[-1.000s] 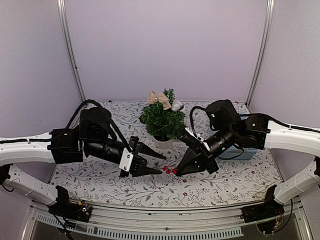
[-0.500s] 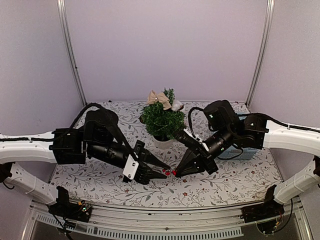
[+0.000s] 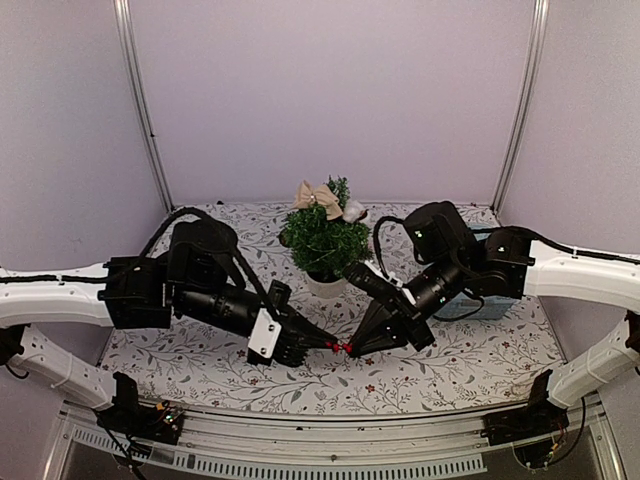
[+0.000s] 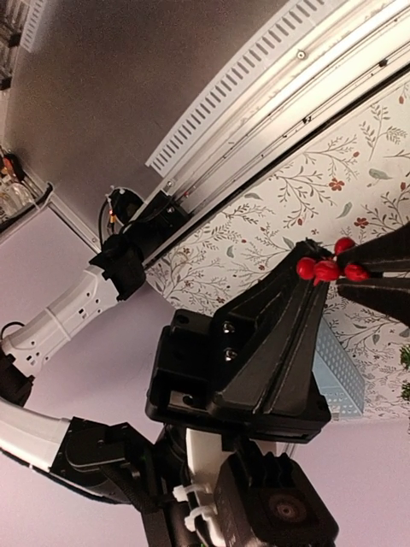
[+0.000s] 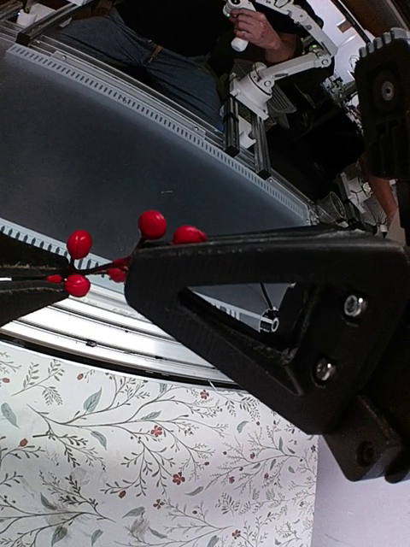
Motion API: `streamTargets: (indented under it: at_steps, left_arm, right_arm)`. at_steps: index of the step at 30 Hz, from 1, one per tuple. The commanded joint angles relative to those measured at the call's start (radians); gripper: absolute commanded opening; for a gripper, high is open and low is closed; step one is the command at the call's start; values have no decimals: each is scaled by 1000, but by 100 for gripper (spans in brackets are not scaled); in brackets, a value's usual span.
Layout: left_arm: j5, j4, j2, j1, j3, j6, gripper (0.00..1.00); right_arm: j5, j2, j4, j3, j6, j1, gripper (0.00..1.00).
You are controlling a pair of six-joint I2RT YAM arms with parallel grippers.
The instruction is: Decorate the small christmas tree
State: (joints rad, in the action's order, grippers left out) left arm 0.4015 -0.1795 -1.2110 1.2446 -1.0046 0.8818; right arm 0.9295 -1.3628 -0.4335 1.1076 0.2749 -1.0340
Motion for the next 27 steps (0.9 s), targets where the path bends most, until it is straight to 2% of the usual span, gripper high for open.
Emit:
streamTargets:
  at_steps: [1, 2, 3, 5, 6, 8, 13, 18, 23, 27]
  left_arm:
    - [-4, 44, 34, 13, 5, -41, 0]
    - [-8, 42, 34, 13, 6, -48, 0]
    - [-16, 39, 34, 13, 4, -55, 0]
    - [-38, 36, 36, 12, 8, -78, 0]
    - [-53, 37, 38, 11, 14, -96, 0]
    - [-75, 52, 48, -1, 30, -145, 0]
    - [-173, 116, 81, -65, 94, -324, 0]
    - [-536, 314, 125, -126, 188, -594, 0]
    - [-720, 380, 150, -172, 238, -801, 0]
    - [-844, 421, 166, -187, 269, -900, 0]
  right_arm:
    - [-17, -3, -6, 26, 17, -6, 0]
    - [-21, -4, -4, 29, 18, -5, 3]
    - [-27, -6, -4, 32, 14, -5, 11]
    - [-37, -8, -4, 41, -7, 1, 35]
    - [-41, -6, -2, 43, -13, 6, 43]
    - [-75, 9, 8, 42, -22, 19, 52]
    - [-214, 80, 89, 12, -63, 80, 62]
    - [-453, 194, 299, -99, -149, 124, 74]
    - [-605, 217, 344, -124, -194, 148, 80]
    - [-641, 211, 378, -142, -238, 170, 86]
